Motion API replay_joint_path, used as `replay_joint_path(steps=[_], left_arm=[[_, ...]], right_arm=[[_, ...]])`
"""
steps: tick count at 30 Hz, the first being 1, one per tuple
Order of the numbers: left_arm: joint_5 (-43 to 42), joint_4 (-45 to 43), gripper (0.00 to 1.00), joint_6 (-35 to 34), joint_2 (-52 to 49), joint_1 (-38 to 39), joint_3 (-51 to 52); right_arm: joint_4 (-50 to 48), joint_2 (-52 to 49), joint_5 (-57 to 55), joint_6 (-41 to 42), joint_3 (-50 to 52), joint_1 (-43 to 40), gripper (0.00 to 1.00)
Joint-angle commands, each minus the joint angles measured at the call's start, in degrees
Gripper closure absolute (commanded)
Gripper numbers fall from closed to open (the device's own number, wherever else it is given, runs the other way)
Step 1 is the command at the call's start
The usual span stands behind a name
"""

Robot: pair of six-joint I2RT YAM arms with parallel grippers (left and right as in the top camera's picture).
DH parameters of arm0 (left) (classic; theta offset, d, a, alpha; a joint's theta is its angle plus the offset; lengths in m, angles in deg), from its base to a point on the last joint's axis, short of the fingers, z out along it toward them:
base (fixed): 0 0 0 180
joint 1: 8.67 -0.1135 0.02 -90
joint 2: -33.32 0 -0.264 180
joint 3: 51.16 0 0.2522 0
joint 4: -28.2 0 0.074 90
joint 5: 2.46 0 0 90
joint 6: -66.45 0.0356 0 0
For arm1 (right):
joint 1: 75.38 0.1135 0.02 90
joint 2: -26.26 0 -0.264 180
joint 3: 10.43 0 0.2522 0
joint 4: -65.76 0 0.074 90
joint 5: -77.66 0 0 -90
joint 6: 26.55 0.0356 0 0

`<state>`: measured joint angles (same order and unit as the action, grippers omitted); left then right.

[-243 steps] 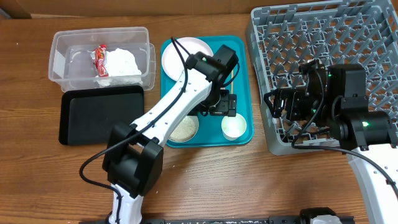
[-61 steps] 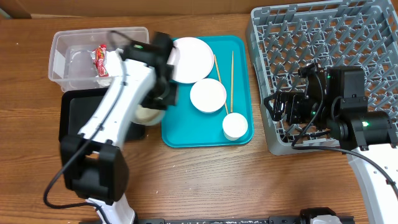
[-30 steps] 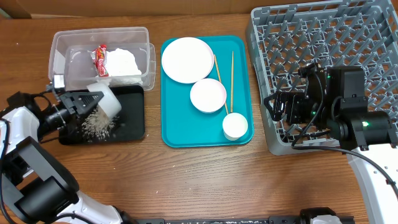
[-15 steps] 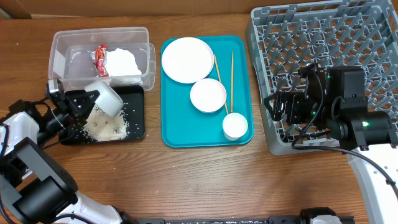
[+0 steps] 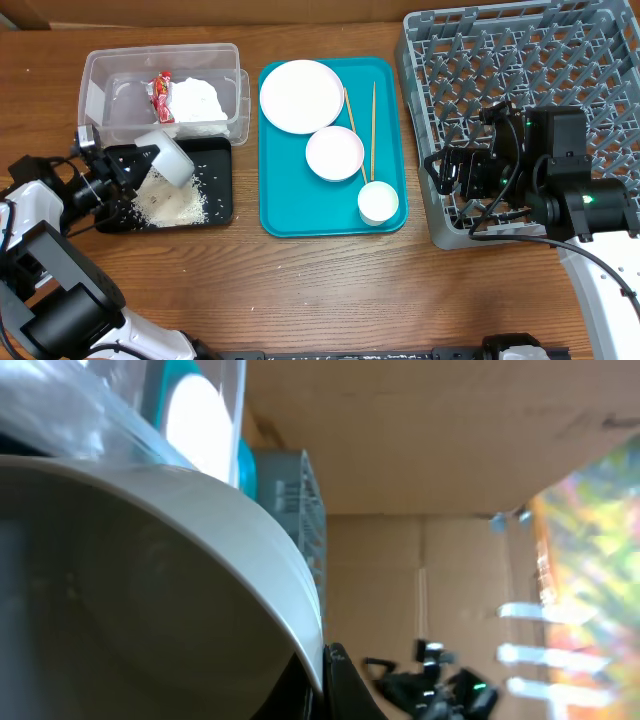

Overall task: Sort waste into correct bins and load items into the dishwasher
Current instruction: 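Tilt the bowl with the left gripper to pour rice onto the black tray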

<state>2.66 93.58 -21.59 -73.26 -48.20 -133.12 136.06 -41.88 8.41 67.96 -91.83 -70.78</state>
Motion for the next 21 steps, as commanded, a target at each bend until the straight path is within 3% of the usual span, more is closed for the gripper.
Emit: replay_joint_path(steps=[1, 12, 17, 19, 21], left_arm=[[-5.66, -0.68, 0.96, -3.32, 0.96, 0.17, -0.09], [-4.55, -3.80, 0.96, -5.38, 0.94, 0.31, -0.07], [-5.73, 4.04, 0.96, 0.57, 0.96, 2.47, -0.07], [-2.78, 1.66, 0.96, 2.16, 0.96, 2.67, -0.07], [2.45, -0.02, 0.96, -1.36, 0.96, 2.67, -0.07]], right_arm=[[-0.24, -0.15, 0.42, 0.26, -1.01, 0.17, 0.00], [-0.24, -0.15, 0.39, 0.24, -1.01, 0.17, 0.00], [0.07, -0.15, 0.39, 0.24, -1.01, 0.17, 0.00], [0.37, -0.15, 0.39, 0.24, -1.01, 0.17, 0.00], [0.33, -0.15, 0.37, 0.24, -1.01, 0.17, 0.00]])
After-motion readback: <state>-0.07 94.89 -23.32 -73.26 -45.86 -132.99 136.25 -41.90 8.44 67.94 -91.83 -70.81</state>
